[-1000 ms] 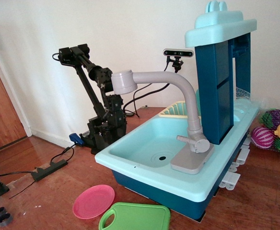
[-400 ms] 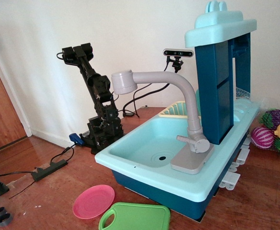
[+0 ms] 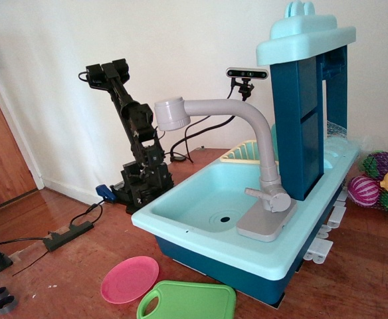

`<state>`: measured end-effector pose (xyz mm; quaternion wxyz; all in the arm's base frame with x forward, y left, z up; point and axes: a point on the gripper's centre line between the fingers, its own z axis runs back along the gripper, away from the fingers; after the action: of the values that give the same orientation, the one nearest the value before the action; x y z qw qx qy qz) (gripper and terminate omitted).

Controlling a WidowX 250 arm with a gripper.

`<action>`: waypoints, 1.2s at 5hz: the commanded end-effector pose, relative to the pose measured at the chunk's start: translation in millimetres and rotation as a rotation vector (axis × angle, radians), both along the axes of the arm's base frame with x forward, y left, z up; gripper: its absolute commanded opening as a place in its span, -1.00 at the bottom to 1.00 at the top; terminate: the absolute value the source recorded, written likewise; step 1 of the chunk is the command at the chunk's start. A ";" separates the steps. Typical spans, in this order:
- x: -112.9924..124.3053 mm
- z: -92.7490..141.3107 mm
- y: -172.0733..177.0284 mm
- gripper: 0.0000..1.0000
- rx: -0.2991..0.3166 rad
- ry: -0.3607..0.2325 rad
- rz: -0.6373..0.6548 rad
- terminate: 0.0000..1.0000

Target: Put cup from anywhere into sink

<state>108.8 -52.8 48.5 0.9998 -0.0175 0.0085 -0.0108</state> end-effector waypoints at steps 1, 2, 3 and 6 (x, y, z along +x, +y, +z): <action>20.9 12.8 -4.9 -1.00 0.023 -0.004 0.034 -1.00; 20.5 9.7 -10.8 -1.00 0.017 0.003 0.030 -1.00; 20.7 7.7 -16.2 -1.00 0.032 0.013 0.040 -1.00; 4.8 45.1 7.5 -1.00 0.084 0.050 -0.015 -1.00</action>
<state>109.0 -33.7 109.1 0.9977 0.0368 0.0482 -0.0310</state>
